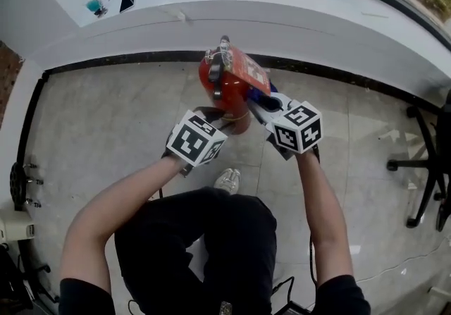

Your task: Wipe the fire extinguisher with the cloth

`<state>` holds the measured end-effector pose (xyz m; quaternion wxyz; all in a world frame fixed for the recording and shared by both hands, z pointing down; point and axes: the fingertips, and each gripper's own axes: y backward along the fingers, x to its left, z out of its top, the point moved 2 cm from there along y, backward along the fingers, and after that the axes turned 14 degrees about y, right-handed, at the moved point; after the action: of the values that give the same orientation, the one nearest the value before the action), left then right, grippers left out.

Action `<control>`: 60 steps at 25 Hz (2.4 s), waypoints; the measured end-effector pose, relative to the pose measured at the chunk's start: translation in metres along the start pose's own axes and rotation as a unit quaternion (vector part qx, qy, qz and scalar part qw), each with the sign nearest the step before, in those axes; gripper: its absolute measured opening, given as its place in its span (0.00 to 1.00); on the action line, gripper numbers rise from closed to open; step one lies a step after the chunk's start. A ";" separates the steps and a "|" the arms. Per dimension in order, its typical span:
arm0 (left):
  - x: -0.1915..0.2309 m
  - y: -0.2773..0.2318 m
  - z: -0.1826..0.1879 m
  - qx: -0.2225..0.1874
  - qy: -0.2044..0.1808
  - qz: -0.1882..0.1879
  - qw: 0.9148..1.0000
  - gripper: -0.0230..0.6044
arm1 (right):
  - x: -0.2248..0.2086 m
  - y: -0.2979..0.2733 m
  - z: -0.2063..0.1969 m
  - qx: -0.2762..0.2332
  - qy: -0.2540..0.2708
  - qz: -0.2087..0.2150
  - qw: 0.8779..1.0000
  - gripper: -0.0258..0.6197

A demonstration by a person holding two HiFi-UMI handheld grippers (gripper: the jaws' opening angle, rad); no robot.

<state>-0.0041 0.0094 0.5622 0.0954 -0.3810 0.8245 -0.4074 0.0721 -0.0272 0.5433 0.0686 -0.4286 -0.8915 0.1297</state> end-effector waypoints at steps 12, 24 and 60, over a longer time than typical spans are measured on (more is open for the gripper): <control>0.001 0.030 -0.009 0.013 -0.165 -0.028 0.986 0.50 | 0.088 -0.017 0.045 -0.053 0.028 0.131 0.990 0.08; 0.011 0.063 0.012 -0.113 -0.170 -0.085 0.975 0.17 | 0.126 -0.013 0.094 -0.084 -0.001 0.250 0.964 0.08; 0.145 -0.047 0.023 -0.171 -0.047 -0.008 0.984 0.12 | 0.076 0.024 -0.003 0.101 -0.044 0.064 0.992 0.12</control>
<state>-0.0674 -0.1243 0.6050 0.0641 -0.4172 0.8734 -0.2430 0.0432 0.0473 0.5398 0.0641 -0.4692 -0.8468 0.2421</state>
